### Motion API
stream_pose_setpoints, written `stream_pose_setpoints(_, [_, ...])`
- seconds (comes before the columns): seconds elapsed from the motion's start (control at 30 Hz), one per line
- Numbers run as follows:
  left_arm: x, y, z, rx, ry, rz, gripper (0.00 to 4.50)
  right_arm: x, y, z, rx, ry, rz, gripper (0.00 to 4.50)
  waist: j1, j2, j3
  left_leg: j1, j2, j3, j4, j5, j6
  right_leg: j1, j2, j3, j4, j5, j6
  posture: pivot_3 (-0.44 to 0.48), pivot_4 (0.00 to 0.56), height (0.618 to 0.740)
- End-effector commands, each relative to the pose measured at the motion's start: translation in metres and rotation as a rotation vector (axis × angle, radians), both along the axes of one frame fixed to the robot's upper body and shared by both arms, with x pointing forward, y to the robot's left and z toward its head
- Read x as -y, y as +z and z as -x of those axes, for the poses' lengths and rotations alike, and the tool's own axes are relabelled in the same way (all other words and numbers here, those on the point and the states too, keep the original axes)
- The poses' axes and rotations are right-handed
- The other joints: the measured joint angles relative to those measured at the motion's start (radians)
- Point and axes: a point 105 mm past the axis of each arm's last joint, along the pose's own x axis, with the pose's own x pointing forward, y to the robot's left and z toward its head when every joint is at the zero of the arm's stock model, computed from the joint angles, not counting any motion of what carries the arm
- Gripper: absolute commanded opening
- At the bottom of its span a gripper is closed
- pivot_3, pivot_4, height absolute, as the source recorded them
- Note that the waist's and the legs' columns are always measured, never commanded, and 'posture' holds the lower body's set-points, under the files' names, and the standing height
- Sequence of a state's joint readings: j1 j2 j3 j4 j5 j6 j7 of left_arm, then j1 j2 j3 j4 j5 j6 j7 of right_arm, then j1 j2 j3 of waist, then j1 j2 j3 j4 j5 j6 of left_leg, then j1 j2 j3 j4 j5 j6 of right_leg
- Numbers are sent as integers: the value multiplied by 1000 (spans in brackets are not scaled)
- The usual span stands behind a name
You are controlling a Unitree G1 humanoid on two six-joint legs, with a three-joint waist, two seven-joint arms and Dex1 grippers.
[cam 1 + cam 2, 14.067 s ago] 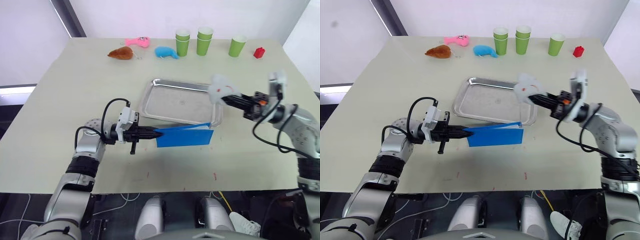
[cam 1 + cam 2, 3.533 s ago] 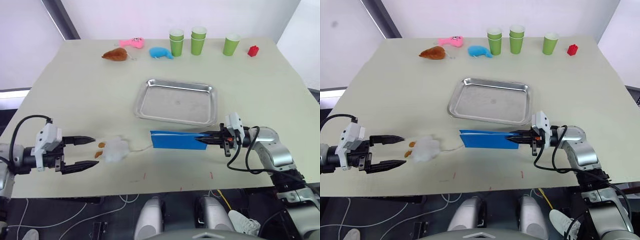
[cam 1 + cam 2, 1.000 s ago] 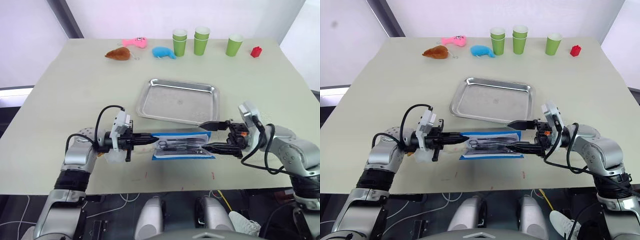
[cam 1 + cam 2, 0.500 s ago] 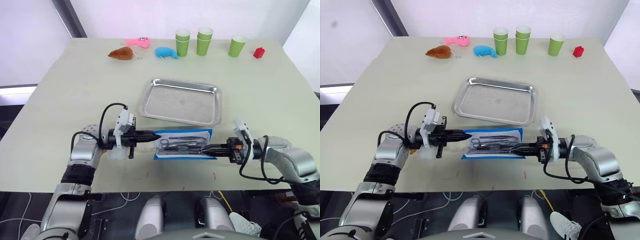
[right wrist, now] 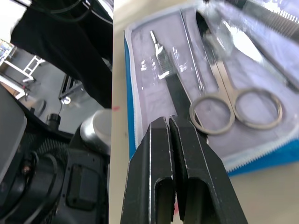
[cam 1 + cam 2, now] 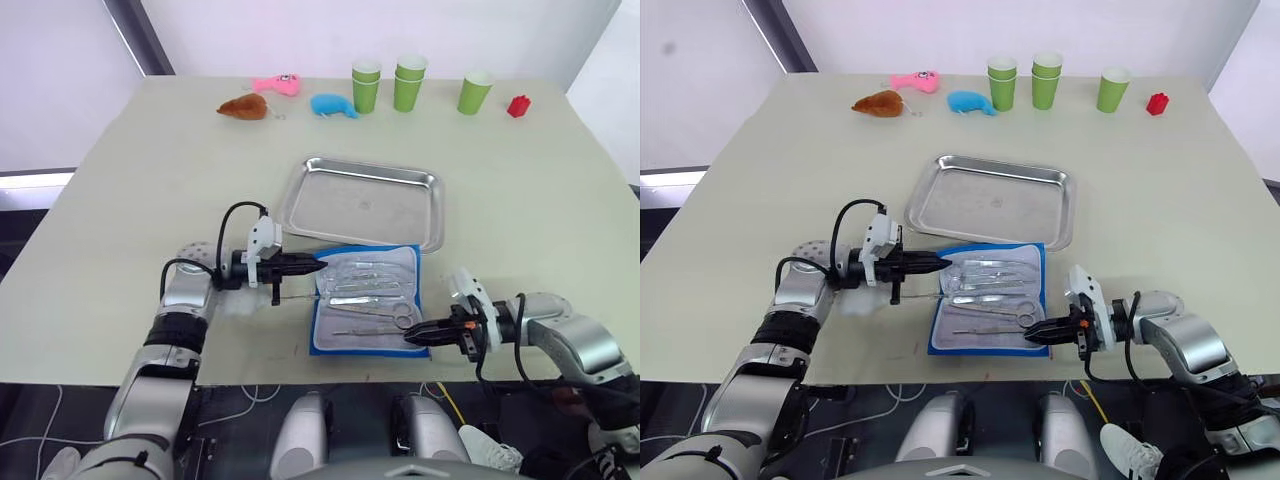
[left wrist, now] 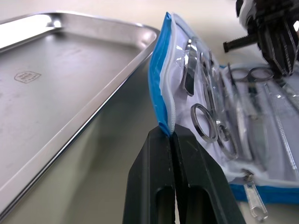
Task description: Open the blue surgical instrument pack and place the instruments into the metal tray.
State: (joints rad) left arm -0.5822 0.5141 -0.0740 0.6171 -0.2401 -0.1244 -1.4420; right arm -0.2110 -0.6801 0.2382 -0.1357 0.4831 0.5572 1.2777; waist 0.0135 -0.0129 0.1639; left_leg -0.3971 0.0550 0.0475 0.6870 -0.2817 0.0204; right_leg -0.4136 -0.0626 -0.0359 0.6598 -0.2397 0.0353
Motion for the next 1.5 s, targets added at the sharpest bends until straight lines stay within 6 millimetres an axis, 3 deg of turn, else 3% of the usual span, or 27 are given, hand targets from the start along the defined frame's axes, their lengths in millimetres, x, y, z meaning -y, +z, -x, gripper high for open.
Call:
stream_pose_setpoints(0.03, [4,-26,5,-42,-30,-99,0,4,-8,4,14,21,39,87,0,0,0,0,0,0,0,0,0,0,0,0,0,0,0,0,150,739])
stream_pose_setpoints(0.53, [6,-35,-13,6,-3,-213,0,5,-21,8,48,37,92,87,5,-4,-11,3,-1,-3,3,0,0,5,0,0,2,0,0,0,150,739])
stream_pose_setpoints(1.23, [-1,-32,-16,-75,68,-117,0,8,-34,0,159,22,146,87,0,-5,-14,16,0,-2,2,0,0,16,1,1,1,-1,-1,0,150,739])
stream_pose_setpoints(1.37, [-1,-32,-16,-78,73,-110,1302,11,-38,0,157,22,168,0,-1,-5,-14,16,0,-2,2,0,0,16,1,1,1,-1,-1,0,150,739])
stream_pose_setpoints(1.5, [-2,-33,-17,-54,92,-119,3189,12,-36,0,151,14,160,0,-2,-6,-14,16,0,-2,1,0,0,16,1,1,0,-1,-1,0,150,739])
